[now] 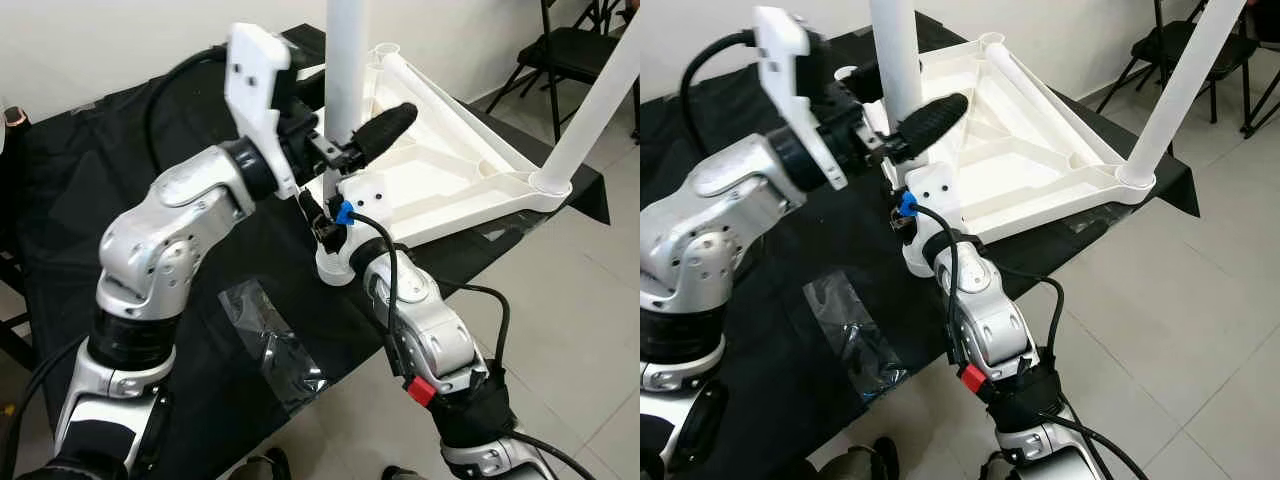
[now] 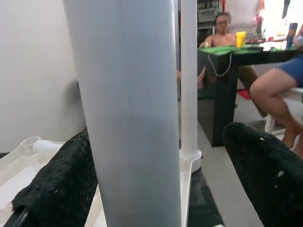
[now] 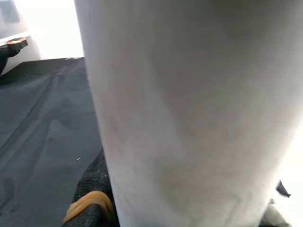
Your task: Building children table
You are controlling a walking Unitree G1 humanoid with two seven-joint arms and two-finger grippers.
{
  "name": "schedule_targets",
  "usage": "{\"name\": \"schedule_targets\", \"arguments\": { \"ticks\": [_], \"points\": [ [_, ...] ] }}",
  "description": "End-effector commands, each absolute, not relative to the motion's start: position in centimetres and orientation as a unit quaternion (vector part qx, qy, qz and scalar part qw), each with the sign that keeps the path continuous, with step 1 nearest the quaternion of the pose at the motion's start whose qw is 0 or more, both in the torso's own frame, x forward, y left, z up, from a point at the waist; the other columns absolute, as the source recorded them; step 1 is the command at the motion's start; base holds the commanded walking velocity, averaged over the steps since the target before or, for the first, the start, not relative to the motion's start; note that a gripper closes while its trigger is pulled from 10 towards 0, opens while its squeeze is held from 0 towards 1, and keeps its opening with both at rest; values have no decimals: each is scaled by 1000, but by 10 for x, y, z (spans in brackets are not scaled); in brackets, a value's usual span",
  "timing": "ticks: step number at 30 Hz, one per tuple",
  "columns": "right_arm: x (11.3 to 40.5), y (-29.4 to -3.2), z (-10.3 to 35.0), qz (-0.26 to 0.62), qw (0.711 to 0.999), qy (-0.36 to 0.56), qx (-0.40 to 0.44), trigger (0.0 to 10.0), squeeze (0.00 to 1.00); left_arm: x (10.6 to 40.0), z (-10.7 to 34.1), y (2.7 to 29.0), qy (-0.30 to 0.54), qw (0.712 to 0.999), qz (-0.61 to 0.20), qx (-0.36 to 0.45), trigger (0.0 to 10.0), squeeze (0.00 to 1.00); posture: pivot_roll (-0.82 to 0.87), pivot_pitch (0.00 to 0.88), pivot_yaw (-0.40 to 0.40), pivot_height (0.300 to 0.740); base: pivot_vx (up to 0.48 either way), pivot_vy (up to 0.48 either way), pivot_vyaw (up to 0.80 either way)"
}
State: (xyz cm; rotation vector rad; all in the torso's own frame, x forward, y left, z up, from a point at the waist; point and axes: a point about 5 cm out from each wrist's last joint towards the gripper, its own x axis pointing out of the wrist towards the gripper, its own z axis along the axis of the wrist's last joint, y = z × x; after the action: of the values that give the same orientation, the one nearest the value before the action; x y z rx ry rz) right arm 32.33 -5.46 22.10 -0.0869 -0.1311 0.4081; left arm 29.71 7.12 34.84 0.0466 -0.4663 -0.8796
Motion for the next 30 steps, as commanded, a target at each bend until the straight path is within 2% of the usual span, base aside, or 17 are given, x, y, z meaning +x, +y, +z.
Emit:
{"name": "schedule_targets", "arguments": {
  "ticks": [1,10,17,24,25,26,30],
  "points": [
    [327,-59,197,190,981,-6,-45,10000,0,301,349,69,-222,884,-410,42,0,0,29,207,68,740,0,0,0],
    [327,-59,197,191,981,-7,-45,10000,0,305,347,68,-202,888,-408,63,0,0,30,207,67,740,0,0,0],
    [327,-58,200,200,978,-15,-51,10000,0,313,345,70,-155,897,-413,32,0,0,29,207,70,740,0,0,0],
    [327,-60,203,205,977,-21,-51,10000,0,315,345,71,-147,899,-412,23,0,0,25,207,71,740,0,0,0],
    [327,-62,204,205,977,-24,-51,10000,533,315,345,72,-147,899,-412,22,0,0,24,207,74,740,0,0,0],
    [328,-63,206,208,976,-31,-49,10000,1000,316,346,72,-148,899,-412,19,0,0,24,206,74,740,0,0,0],
    [329,-66,219,230,969,-71,-54,10000,1000,317,347,73,-150,899,-410,19,0,0,22,206,74,740,0,0,0]
  ]
}}
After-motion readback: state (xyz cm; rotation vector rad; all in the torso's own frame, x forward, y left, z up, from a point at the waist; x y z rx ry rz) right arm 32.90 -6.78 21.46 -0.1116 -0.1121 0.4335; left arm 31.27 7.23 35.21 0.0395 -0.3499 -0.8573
